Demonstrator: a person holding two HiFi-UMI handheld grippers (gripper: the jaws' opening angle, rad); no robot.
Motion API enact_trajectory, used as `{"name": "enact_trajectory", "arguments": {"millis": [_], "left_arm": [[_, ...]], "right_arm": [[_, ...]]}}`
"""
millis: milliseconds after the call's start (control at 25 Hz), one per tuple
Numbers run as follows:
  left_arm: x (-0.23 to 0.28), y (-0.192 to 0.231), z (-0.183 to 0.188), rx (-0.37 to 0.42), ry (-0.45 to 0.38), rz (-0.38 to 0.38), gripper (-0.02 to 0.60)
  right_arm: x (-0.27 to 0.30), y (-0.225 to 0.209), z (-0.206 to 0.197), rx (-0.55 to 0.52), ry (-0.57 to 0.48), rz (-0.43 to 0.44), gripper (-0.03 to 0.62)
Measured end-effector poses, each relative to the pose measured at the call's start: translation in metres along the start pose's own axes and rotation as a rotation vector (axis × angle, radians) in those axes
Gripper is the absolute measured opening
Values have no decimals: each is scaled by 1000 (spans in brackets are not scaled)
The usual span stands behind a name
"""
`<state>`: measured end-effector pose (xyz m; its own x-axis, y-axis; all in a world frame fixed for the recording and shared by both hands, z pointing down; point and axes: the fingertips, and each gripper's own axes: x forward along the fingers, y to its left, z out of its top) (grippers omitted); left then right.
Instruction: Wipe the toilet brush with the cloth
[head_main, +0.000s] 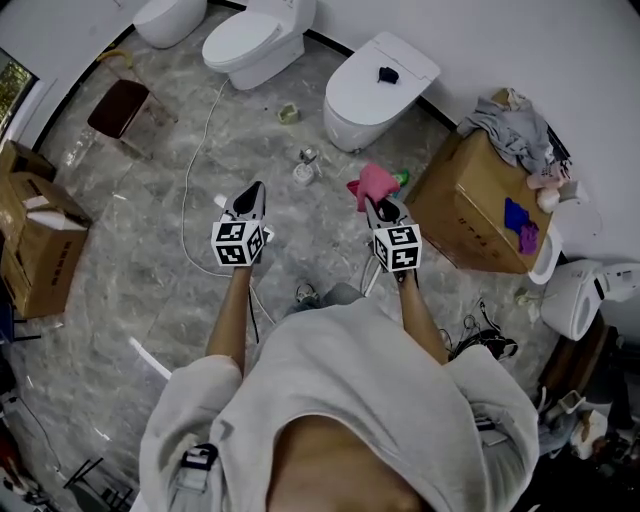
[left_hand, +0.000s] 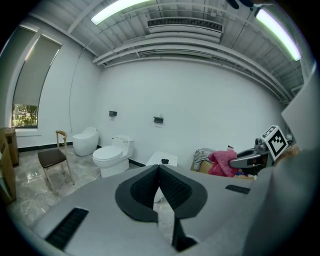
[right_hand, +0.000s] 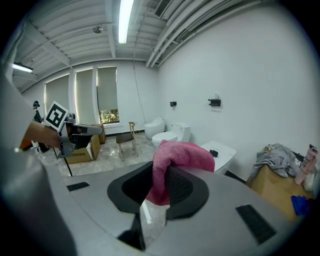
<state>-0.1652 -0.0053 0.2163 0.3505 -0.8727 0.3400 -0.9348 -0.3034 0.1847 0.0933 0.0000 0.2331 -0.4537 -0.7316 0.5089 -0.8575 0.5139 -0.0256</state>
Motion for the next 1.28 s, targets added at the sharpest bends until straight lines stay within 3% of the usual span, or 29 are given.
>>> {"name": "enact_trajectory", "arguments": {"millis": [360, 640, 1280], "left_arm": [[27, 18, 0, -44, 12, 25, 18], [56, 25, 22, -30, 19, 58, 18], [125, 16, 20, -12, 100, 52, 18]], "right_arm": [[33, -13, 13, -14, 25, 33, 84], [71, -31, 37, -25, 17, 89, 84], [126, -78, 28, 36, 58, 131, 84]]}}
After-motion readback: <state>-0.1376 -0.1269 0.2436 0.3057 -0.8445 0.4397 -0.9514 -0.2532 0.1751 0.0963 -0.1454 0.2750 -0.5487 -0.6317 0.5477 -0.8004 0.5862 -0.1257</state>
